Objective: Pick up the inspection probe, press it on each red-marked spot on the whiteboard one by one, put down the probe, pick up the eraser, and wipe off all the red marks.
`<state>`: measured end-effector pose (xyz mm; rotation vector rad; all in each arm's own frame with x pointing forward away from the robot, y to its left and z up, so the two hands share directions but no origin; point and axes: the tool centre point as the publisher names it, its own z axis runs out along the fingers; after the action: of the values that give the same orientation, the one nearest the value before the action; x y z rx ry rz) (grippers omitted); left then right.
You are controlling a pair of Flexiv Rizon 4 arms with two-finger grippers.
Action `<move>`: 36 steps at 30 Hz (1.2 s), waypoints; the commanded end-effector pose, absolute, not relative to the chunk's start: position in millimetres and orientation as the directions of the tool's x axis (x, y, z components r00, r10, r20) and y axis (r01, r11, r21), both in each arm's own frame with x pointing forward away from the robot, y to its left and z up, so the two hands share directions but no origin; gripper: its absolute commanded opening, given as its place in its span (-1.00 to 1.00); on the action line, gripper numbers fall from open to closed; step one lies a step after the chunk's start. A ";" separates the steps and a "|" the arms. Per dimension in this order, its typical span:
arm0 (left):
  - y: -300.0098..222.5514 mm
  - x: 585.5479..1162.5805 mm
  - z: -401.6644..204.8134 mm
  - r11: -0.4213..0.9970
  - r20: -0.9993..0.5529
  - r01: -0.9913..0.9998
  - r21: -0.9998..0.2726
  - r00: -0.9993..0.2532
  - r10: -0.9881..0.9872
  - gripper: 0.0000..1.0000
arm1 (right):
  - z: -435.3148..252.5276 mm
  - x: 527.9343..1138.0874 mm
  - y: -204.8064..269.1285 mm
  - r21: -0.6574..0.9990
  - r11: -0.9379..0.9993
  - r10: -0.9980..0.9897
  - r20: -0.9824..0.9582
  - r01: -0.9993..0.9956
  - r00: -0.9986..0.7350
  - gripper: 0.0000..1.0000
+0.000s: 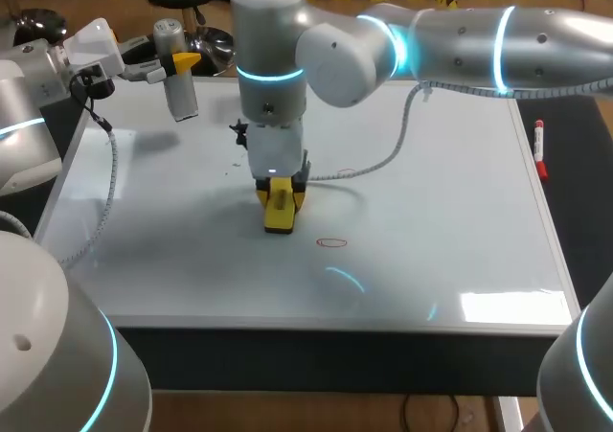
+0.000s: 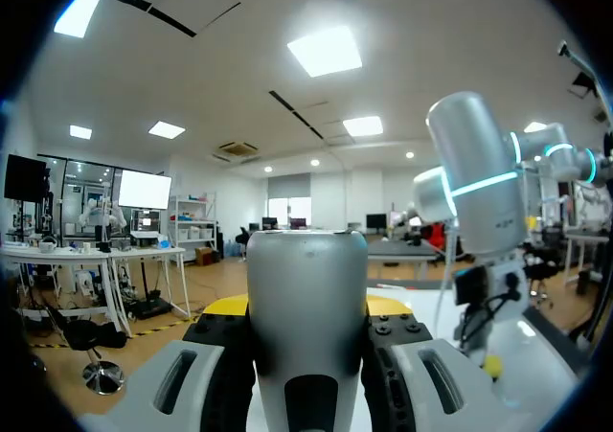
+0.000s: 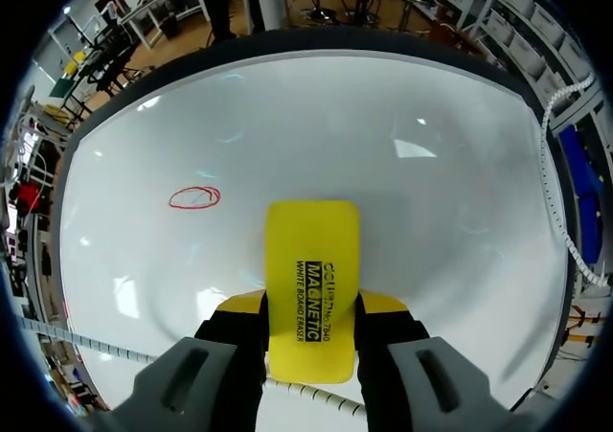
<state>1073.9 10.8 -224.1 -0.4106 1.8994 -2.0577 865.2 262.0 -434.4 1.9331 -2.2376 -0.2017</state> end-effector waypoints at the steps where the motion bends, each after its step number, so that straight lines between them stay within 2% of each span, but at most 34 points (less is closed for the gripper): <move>1: 10.2 1072.6 -222.8 -0.072 -0.001 0.034 -0.997 -0.909 -0.417 -1.00 | -463.1 864.0 246.1 0.215 0.167 -0.986 0.052 -0.962 -0.159 -1.00; 12: 10.2 1072.6 -222.8 -0.072 -0.001 0.034 -0.997 -0.909 -0.417 -1.00 | -480.0 857.3 210.9 0.232 0.252 -0.967 0.097 -0.940 -0.235 -1.00; 21: 10.2 1072.6 -222.8 -0.072 -0.001 0.034 -0.997 -0.909 -0.417 -1.00 | -474.0 860.5 200.1 0.214 0.267 -0.962 0.114 -0.940 -0.247 -1.00; 30: 10.2 1072.6 -222.8 -0.072 -0.001 0.034 -0.997 -0.909 -0.417 -1.00 | -368.1 883.1 195.1 0.091 0.223 -0.971 -0.072 -0.971 -0.230 -1.00; 36: 10.2 1072.6 -222.8 -0.072 -0.001 0.034 -0.997 -0.909 -0.417 -1.00 | -346.9 899.8 184.7 0.046 0.206 -0.975 -0.072 -0.978 -0.209 -1.00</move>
<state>1073.9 10.8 -224.1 -0.4107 1.8994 -2.0576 904.8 205.4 -377.3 1.9656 -2.4355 -0.1208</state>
